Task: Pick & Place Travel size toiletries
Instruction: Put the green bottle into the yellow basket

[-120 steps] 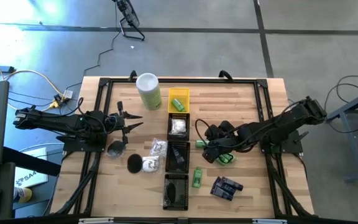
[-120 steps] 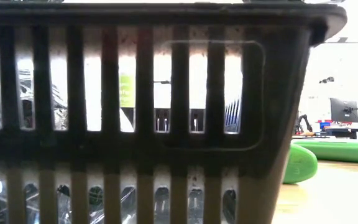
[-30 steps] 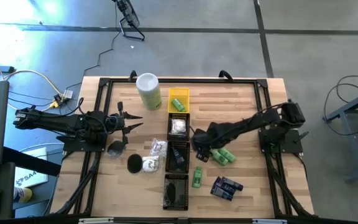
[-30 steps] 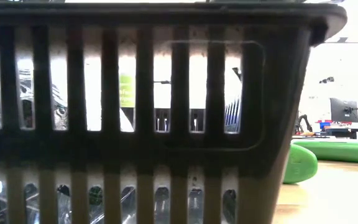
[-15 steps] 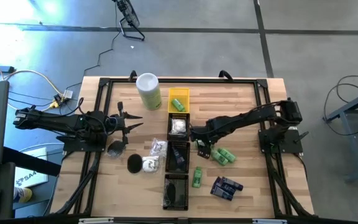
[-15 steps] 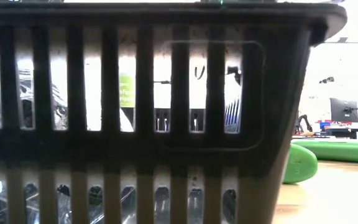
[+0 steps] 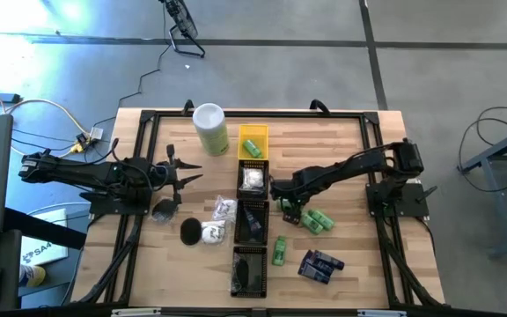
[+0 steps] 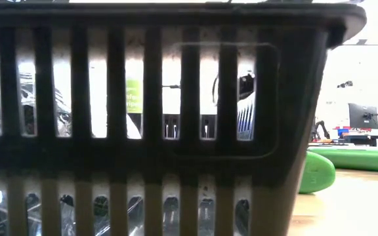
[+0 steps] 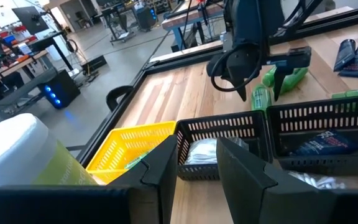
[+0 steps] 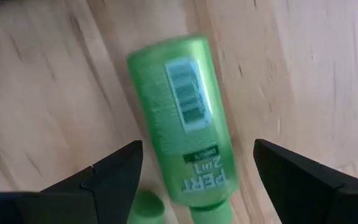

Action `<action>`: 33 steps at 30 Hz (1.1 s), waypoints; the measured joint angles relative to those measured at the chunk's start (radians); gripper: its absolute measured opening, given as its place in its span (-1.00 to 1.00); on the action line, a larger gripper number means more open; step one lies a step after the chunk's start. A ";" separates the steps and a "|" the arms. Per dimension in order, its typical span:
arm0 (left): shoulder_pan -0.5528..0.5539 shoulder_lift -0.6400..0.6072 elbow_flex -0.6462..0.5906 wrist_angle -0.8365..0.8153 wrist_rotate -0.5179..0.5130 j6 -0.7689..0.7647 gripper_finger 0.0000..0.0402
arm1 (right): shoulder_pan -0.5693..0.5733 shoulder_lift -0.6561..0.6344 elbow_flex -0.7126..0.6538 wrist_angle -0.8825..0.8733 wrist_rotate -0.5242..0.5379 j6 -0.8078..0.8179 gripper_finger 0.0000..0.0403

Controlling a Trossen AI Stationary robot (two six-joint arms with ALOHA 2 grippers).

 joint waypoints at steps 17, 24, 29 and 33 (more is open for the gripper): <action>0.000 0.000 0.000 0.000 0.000 0.000 -0.46 | -0.002 0.000 -0.023 0.116 0.002 -0.016 0.13; 0.000 0.000 0.000 -0.002 0.000 -0.001 -0.46 | -0.001 0.000 -0.023 0.115 -0.003 -0.016 -0.01; 0.000 0.000 0.000 -0.002 0.000 -0.001 -0.46 | 0.000 0.000 -0.023 0.115 0.005 -0.034 0.01; 0.000 0.000 0.000 -0.002 0.000 -0.001 -0.46 | 0.000 0.000 -0.023 0.115 0.006 -0.046 0.08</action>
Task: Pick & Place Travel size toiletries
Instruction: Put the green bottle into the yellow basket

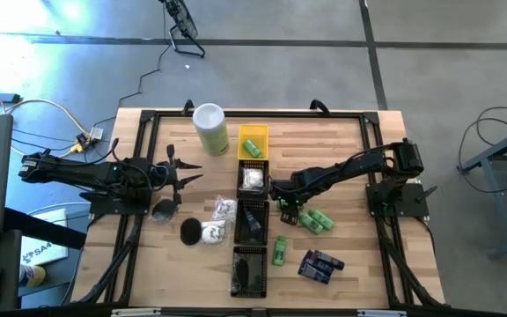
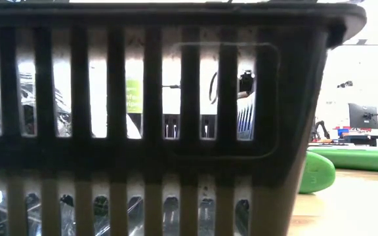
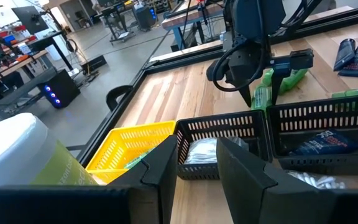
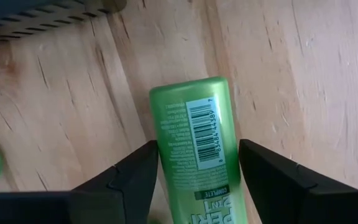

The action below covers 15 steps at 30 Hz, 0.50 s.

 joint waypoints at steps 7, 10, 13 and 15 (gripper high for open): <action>0.000 0.000 0.000 0.000 0.000 0.000 -0.46 | 0.000 0.009 0.001 0.003 0.000 -0.014 0.10; 0.000 0.000 0.000 -0.001 0.000 0.000 -0.46 | 0.000 0.030 0.004 0.009 0.002 -0.017 0.10; 0.000 0.000 0.000 -0.001 0.000 0.000 -0.46 | 0.000 0.042 0.006 0.014 0.006 -0.017 0.10; 0.000 0.000 0.000 0.000 0.000 0.000 -0.46 | 0.000 0.043 0.005 0.020 0.008 -0.016 0.10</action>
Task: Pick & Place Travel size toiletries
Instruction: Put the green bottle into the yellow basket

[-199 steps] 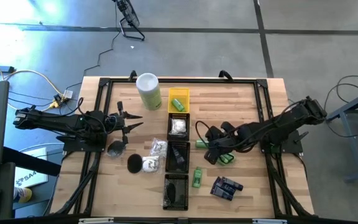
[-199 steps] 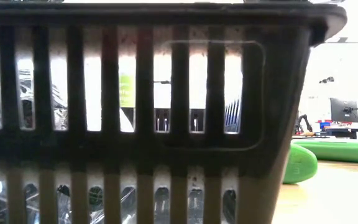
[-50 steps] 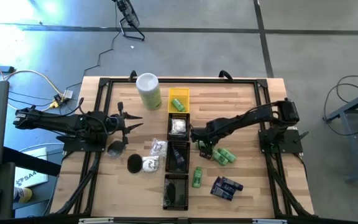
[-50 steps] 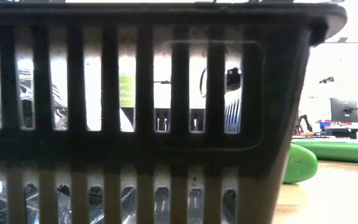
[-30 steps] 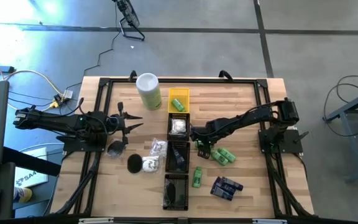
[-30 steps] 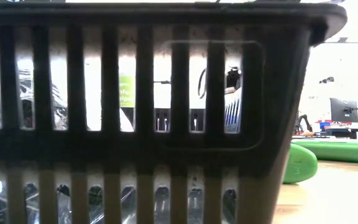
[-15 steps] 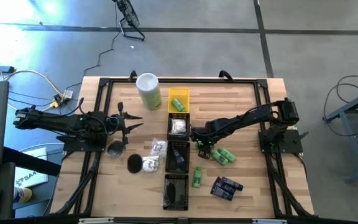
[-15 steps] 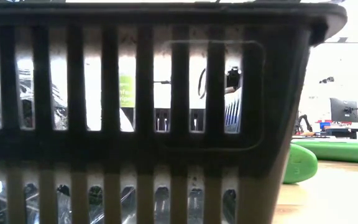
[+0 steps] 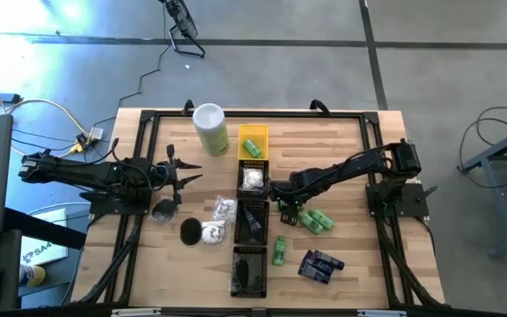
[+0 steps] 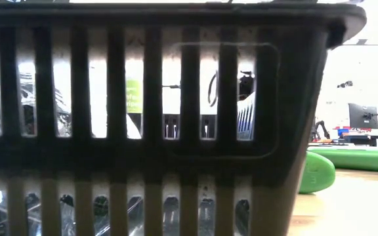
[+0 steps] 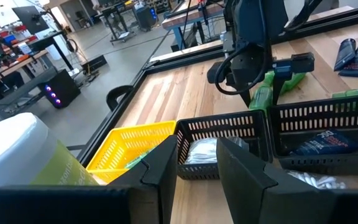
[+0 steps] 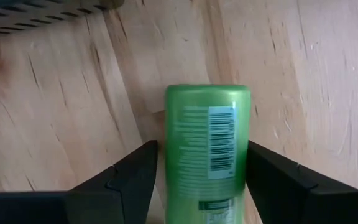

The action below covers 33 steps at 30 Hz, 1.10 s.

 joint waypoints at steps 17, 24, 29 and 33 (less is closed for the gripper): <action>0.000 0.000 0.000 0.000 0.000 0.000 -0.46 | -0.001 -0.009 -0.003 0.010 -0.010 0.006 -0.18; 0.000 0.000 0.000 0.000 0.000 0.000 -0.46 | 0.000 -0.009 -0.003 0.011 -0.010 0.006 -0.10; 0.000 0.000 0.000 0.000 0.000 0.000 -0.46 | 0.000 -0.009 -0.003 0.010 -0.011 0.006 -0.13; 0.000 0.000 0.000 0.000 0.000 0.000 -0.46 | 0.000 -0.009 -0.003 0.010 -0.011 0.006 -0.14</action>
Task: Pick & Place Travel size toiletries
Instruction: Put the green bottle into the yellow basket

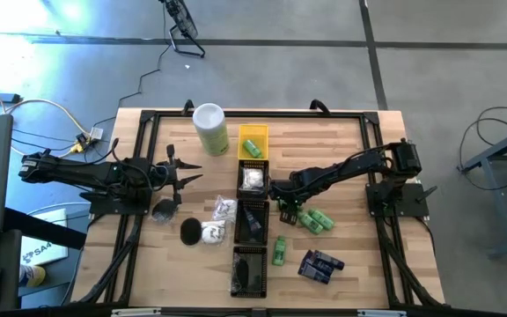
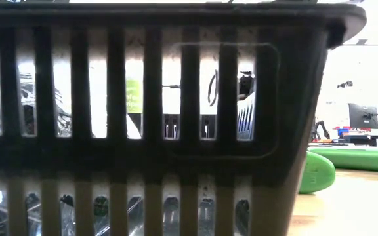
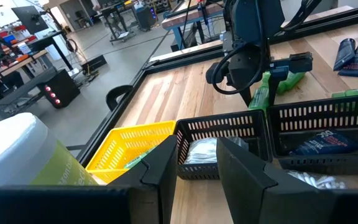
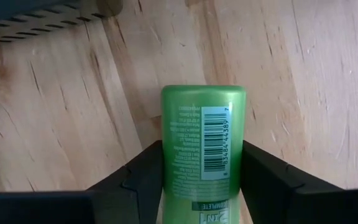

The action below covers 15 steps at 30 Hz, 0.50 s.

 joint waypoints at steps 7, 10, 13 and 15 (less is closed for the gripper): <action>0.000 0.000 0.000 0.000 0.000 0.000 -0.46 | 0.000 -0.017 -0.002 -0.005 -0.003 0.000 -0.17; 0.000 0.000 0.000 0.000 0.000 0.000 -0.46 | -0.002 -0.042 -0.004 -0.005 -0.005 0.018 -0.18; 0.000 0.000 0.000 0.000 0.000 0.000 -0.46 | -0.013 -0.095 -0.003 0.000 -0.004 0.041 -0.17; 0.000 0.000 0.000 0.000 0.000 0.000 -0.46 | -0.020 -0.120 -0.002 0.013 0.006 0.049 -0.17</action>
